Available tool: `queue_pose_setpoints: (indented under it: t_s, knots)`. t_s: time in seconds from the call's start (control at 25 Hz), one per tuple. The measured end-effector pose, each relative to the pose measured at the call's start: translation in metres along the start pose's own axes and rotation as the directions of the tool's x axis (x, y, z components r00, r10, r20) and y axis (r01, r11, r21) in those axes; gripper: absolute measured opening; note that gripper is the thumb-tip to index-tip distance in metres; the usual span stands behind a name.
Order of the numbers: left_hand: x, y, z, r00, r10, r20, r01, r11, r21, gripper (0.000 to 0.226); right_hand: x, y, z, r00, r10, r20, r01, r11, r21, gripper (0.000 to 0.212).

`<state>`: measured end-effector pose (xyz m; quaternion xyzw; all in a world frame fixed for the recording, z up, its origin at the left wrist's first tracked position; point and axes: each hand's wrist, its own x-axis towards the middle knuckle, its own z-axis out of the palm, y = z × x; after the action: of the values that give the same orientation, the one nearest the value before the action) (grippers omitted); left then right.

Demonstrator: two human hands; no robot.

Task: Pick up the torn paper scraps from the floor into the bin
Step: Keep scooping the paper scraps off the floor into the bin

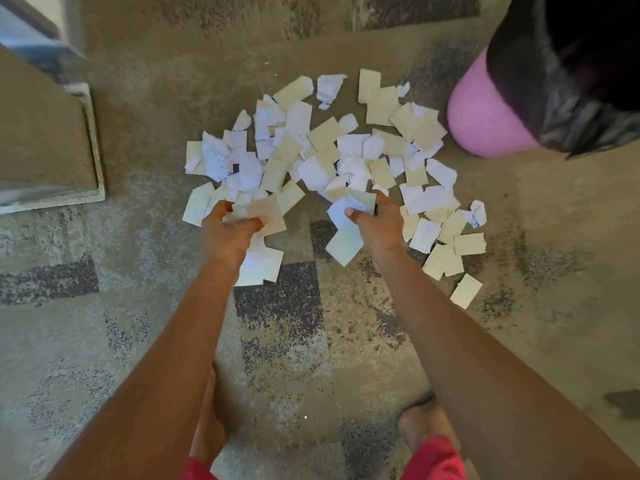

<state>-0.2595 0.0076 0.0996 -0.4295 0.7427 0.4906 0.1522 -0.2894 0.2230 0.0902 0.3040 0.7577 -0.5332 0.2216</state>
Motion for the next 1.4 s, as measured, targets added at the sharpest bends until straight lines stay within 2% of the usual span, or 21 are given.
queue_pose_setpoints:
  t_s: [0.24,0.4,0.6,0.8,0.88,0.96,1.04,1.2,1.28,1.4]
  knots:
    - [-0.041,0.093,0.053,0.986,0.158,0.050,-0.151,0.981,-0.120,0.030,0.004,-0.045,-0.081,0.985,-0.065,-0.159,0.089,0.985,0.146,0.027]
    - [-0.081,0.166,0.107,0.948,0.294,0.125,-0.264,0.941,-0.211,0.034,0.006,-0.079,-0.151,0.954,-0.172,-0.244,0.220,0.958,0.184,0.020]
    - [-0.133,0.252,0.184,0.865,0.459,0.203,-0.404,0.877,-0.261,0.037,0.018,-0.113,-0.248,0.871,-0.225,-0.437,0.323,0.932,0.164,0.015]
    - [-0.166,0.304,0.257,0.743,0.633,0.218,-0.592,0.773,-0.226,0.031,0.045,-0.128,-0.316,0.791,-0.228,-0.567,0.389,0.904,0.179,0.017]
    - [-0.168,0.313,0.281,0.702,0.677,0.221,-0.653,0.736,-0.180,0.032,0.058,-0.128,-0.328,0.782,-0.226,-0.581,0.388,0.906,0.170,0.019]
    - [-0.166,0.312,0.299,0.660,0.712,0.239,-0.718,0.692,-0.077,0.038,0.069,-0.127,-0.333,0.800,-0.224,-0.556,0.370,0.914,0.165,0.022]
    - [-0.162,0.307,0.311,0.646,0.715,0.265,-0.745,0.667,0.015,0.049,0.079,-0.122,-0.335,0.828,-0.214,-0.518,0.357,0.914,0.192,0.027]
    - [-0.147,0.288,0.311,0.620,0.708,0.338,-0.755,0.656,0.013,0.066,0.085,-0.105,-0.330,0.858,-0.186,-0.479,0.330,0.914,0.237,0.033]
    - [-0.139,0.275,0.305,0.610,0.733,0.301,-0.763,0.646,-0.026,0.062,0.083,-0.091,-0.323,0.868,-0.141,-0.476,0.304,0.909,0.284,0.036]
    - [-0.135,0.248,0.277,0.674,0.722,0.159,-0.719,0.690,-0.084,0.040,0.067,-0.072,-0.305,0.854,-0.103,-0.510,0.291,0.907,0.305,0.033]
